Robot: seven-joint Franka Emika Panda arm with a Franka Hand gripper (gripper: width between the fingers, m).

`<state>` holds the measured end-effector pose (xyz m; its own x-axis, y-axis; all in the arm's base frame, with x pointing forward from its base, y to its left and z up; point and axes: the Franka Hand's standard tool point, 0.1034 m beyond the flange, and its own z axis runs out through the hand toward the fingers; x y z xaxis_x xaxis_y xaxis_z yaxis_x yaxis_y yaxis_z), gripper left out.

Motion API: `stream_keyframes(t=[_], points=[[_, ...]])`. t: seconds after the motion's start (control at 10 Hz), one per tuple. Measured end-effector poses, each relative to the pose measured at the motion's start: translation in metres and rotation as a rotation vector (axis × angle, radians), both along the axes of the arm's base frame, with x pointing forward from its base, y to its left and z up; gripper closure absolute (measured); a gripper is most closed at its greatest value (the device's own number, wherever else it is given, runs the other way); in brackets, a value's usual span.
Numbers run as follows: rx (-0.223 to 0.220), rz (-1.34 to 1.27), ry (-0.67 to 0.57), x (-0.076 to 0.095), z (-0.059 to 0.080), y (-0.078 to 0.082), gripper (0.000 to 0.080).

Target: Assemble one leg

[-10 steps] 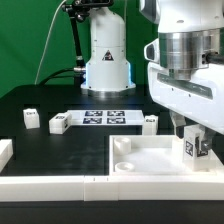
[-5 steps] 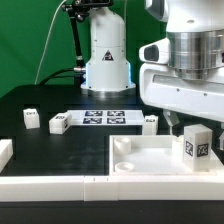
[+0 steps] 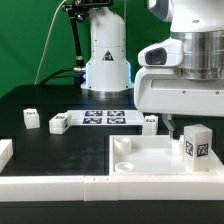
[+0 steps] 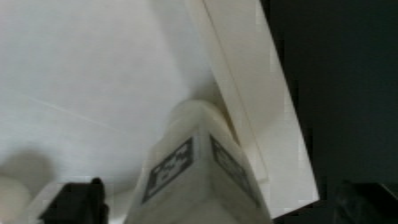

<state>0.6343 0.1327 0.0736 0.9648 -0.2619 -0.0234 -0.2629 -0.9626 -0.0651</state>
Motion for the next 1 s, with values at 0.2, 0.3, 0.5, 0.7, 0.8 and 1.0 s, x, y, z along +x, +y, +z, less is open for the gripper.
stream_keyframes(t=[0.2,0.3,0.5,0.7,0.8,1.0], points=[[-0.002,0.206,-0.016,0.0011,0.0008,-0.0011,0.0151],[-0.007,0.315,-0.024,0.0015,0.0007,-0.0031,0.0151],[-0.022,0.49,-0.036,0.0017,0.0002,-0.004,0.0151],[-0.022,0.532,-0.038,0.0018,0.0001,-0.0048,0.0237],[-0.022,0.53,-0.038,0.0018,0.0001,-0.0048,0.0378],[-0.025,0.527,-0.037,0.0021,-0.0002,-0.0078,0.0501]])
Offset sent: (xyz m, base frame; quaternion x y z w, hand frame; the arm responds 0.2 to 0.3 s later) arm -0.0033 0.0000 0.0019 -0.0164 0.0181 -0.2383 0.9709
